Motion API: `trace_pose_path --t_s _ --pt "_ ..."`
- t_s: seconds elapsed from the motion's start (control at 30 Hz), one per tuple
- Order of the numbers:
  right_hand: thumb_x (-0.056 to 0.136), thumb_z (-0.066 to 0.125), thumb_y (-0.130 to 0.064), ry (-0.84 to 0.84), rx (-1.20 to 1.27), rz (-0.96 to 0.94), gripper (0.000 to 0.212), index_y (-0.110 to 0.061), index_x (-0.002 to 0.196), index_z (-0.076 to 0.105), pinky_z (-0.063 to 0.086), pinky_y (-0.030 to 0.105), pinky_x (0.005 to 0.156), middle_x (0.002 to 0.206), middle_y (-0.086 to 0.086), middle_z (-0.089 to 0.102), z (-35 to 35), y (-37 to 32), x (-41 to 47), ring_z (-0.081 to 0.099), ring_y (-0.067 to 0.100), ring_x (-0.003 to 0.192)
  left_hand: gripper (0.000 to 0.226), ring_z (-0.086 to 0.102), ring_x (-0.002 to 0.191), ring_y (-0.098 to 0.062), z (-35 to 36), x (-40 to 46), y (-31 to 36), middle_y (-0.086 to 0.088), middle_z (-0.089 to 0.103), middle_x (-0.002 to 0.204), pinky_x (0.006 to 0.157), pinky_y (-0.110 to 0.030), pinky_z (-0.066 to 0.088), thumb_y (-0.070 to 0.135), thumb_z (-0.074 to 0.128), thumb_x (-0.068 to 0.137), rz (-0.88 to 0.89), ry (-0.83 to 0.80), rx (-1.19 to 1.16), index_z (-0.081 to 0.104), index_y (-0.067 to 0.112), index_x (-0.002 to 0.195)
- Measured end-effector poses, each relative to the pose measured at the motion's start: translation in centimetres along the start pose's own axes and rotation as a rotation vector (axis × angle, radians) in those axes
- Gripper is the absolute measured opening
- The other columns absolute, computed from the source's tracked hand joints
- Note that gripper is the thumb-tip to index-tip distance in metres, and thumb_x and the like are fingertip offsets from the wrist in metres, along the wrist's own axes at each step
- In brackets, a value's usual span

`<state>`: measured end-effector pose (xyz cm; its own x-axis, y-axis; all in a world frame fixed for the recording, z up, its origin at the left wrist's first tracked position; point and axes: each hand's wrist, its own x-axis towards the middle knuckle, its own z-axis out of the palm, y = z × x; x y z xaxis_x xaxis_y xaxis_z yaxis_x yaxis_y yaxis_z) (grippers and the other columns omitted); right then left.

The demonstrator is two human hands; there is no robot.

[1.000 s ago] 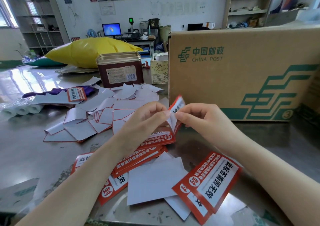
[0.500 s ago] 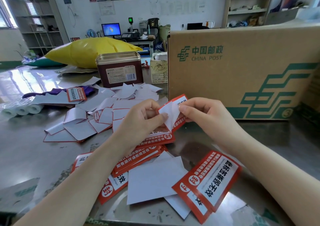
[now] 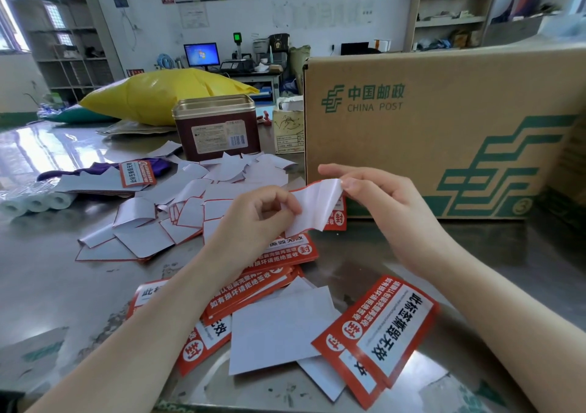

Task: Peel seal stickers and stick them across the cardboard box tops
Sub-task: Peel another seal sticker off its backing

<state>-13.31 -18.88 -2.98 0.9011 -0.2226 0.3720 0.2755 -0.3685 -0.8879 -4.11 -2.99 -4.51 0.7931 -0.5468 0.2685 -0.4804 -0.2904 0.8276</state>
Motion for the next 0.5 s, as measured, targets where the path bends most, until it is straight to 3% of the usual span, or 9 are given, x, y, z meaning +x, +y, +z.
trace_pose_path --t_s 0.13,0.27,0.5 --pt "0.095 0.042 -0.027 0.033 -0.031 0.027 0.029 -0.02 0.092 0.07 0.046 0.003 0.07 0.09 -0.003 0.071 -0.02 0.28 -0.03 0.064 0.001 0.086 0.017 0.069 0.075 -0.01 -0.08 -0.18 0.27 0.008 0.069 0.086 0.069 -0.032 0.059 0.016 0.054 0.09 -0.001 0.024 0.005 0.065 0.024 0.079" --pt "0.096 0.039 -0.036 0.065 -0.053 0.046 0.041 -0.009 0.087 0.069 0.044 0.011 0.082 0.087 -0.002 0.071 0.02 0.27 0.05 0.063 -0.001 0.085 0.021 0.069 0.07 -0.006 0.04 -0.24 0.5 0.01 0.069 0.08 0.064 -0.024 0.057 0.017 0.053 0.09 0.003 0.058 0.023 0.061 0.025 0.073" --pt "0.096 0.038 -0.037 0.16 -0.023 0.055 0.044 -0.011 0.081 0.071 0.046 0.023 0.09 0.088 -0.006 0.071 -0.06 0.31 0.22 0.064 0.0 0.088 0.019 0.064 0.06 -0.003 0.14 0.23 0.08 0.007 0.067 0.077 0.056 -0.012 0.051 0.015 0.054 0.089 -0.02 0.157 0.099 0.062 0.023 0.074"
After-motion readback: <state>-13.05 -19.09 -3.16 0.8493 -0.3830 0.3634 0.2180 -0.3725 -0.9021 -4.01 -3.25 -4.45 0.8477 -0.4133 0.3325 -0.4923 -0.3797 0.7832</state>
